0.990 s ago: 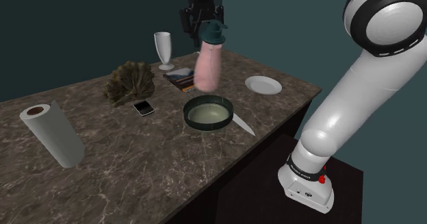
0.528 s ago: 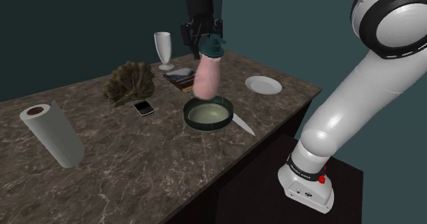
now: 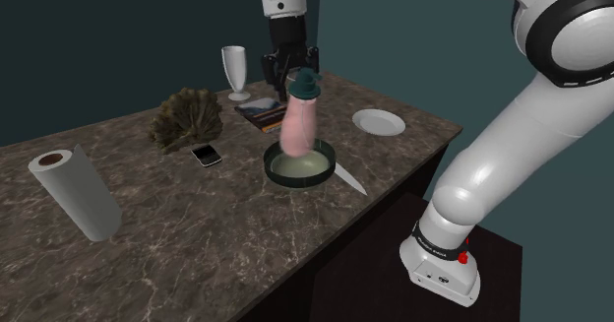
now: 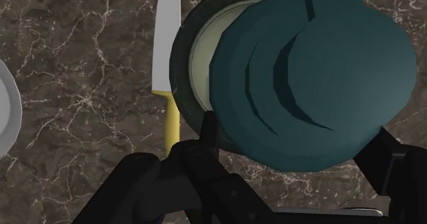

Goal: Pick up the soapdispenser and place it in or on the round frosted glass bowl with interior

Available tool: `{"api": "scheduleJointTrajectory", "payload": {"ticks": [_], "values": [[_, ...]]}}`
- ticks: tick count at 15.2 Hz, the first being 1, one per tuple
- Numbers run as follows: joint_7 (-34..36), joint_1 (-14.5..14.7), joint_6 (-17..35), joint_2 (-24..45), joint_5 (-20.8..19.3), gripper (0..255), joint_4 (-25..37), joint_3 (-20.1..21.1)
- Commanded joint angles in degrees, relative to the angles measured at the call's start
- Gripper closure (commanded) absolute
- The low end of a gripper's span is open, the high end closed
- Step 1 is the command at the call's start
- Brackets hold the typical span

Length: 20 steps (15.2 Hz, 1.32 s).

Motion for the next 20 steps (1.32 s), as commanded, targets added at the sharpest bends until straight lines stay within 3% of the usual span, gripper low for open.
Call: {"api": "scheduleJointTrajectory", "payload": {"ticks": [1,7,8,13,17,20], "values": [[-0.1,0.0,0.8,-0.3,0.1,255,-1.0,0.0],[-0.1,0.0,0.8,-0.3,0.1,255,-1.0,0.0],[-0.1,0.0,0.8,-0.3,0.1,0,-1.0,0.0],[-0.1,0.0,0.8,-0.3,0.1,0,-1.0,0.0],[1.1,-0.2,-6.6,4.1,-1.0,0,10.7,0.1],[1.1,-0.2,-6.6,4.1,-1.0,0,10.7,0.1]]}}
